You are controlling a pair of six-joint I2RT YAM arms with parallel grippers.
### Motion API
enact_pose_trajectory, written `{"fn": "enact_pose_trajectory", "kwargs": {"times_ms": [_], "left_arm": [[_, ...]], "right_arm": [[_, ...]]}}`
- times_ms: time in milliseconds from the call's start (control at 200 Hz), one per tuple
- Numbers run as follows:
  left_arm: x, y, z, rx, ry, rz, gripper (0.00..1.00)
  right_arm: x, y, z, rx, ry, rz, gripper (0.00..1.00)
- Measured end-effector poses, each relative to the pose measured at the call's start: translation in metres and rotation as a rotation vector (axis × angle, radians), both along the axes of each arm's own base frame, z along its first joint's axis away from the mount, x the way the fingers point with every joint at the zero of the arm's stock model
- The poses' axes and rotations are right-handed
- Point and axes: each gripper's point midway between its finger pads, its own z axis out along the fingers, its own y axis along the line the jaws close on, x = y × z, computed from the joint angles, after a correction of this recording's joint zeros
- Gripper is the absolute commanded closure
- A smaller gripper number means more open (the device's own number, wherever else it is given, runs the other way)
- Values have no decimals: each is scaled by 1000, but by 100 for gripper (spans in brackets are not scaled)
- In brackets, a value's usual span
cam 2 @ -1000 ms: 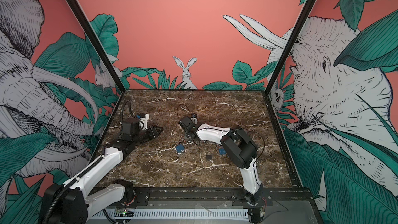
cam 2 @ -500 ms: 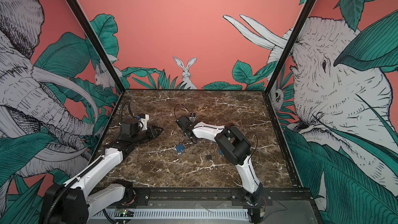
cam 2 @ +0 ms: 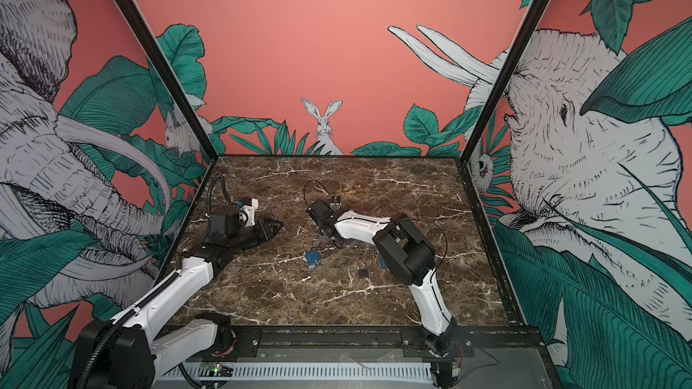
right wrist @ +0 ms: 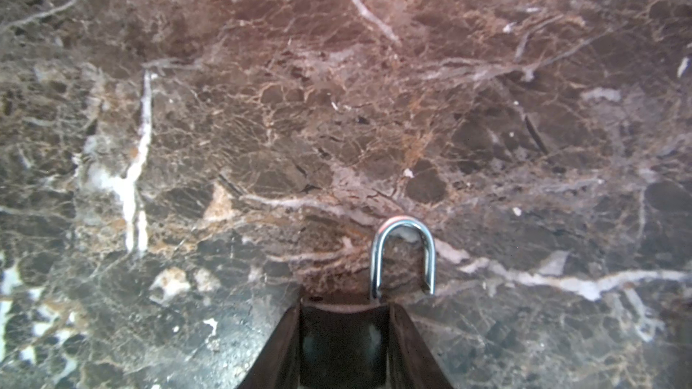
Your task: Lock with the key
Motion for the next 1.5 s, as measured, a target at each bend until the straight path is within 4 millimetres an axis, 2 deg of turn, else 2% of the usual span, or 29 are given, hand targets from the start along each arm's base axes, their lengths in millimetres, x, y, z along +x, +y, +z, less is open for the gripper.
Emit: {"fn": "enact_pose_trajectory", "kwargs": {"times_ms": [130, 230, 380, 510, 615, 825, 965, 1205, 1360, 1495], "left_arm": [[0, 1, 0, 0, 0, 2, 64], [1, 2, 0, 1, -1, 3, 65], [0, 1, 0, 9, -6, -6, 66], [-2, -2, -3, 14, 4, -34, 66], [1, -8, 0, 3, 4, -75, 65], [1, -23, -1, -47, 32, -158, 65], [-5, -41, -6, -82, 57, -233, 65], [-15, -91, -4, -134, 70, -387, 65], [-13, -110, -2, -169, 69, -428, 65], [-12, -126, -1, -184, 71, -462, 65]], "right_arm": [[1, 2, 0, -5, 6, 13, 78], [2, 2, 0, -10, 8, 25, 86], [0, 1, 2, -11, 11, 53, 89], [-14, -5, 5, -15, 35, 109, 90], [-25, -7, 22, 7, 37, 172, 91], [-44, -2, 81, 95, -32, 309, 92], [-65, -1, 101, 117, -51, 400, 92], [-105, 0, 109, 127, -43, 544, 92], [-119, -3, 109, 137, -37, 587, 92], [-124, -5, 109, 137, -35, 604, 92]]}}
